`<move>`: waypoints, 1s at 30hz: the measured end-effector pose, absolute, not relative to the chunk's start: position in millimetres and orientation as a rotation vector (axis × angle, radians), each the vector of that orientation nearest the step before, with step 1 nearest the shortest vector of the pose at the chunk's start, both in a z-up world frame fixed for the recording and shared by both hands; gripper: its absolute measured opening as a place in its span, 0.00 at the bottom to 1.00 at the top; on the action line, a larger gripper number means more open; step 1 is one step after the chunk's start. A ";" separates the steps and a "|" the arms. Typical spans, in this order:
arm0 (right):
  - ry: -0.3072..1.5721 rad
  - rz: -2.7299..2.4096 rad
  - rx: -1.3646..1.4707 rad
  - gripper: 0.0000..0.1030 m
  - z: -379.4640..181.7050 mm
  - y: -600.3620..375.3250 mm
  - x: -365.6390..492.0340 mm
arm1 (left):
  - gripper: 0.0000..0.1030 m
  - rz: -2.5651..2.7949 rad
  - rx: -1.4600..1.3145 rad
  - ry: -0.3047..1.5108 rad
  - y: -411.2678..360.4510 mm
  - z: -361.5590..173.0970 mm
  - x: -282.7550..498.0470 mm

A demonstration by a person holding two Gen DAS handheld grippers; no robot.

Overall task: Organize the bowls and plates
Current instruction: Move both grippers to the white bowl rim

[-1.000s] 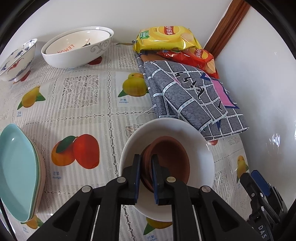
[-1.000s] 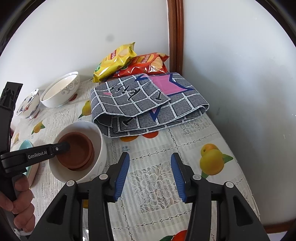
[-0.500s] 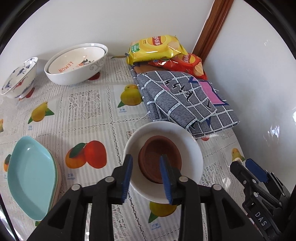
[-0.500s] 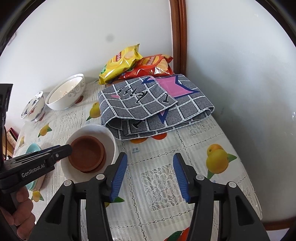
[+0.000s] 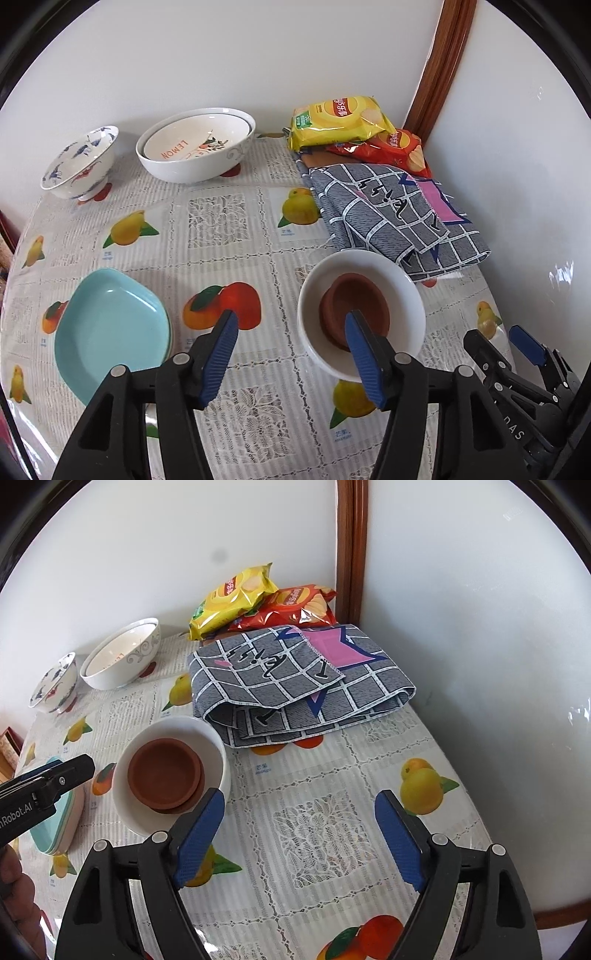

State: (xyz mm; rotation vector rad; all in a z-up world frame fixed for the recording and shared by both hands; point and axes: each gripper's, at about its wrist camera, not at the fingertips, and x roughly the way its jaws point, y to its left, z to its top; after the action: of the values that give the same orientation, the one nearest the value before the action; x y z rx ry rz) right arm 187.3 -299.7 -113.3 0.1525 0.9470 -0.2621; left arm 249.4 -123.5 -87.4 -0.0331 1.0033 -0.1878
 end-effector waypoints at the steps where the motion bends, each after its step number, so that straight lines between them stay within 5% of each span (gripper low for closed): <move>1: 0.939 -0.251 0.151 0.80 -113.4 -298.8 186.2 | 0.58 -0.193 -0.036 0.998 -121.9 -86.7 248.3; 30: 1.027 -0.148 0.154 0.73 -133.4 -283.5 230.9 | 0.58 -0.195 -0.059 1.070 -116.4 -111.7 274.9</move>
State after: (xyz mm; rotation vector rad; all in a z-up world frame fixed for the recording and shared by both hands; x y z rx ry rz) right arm 230.9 -283.5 -133.4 0.1537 1.0270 -0.1477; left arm 274.9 -116.4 -111.7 -0.0589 1.0704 -0.1951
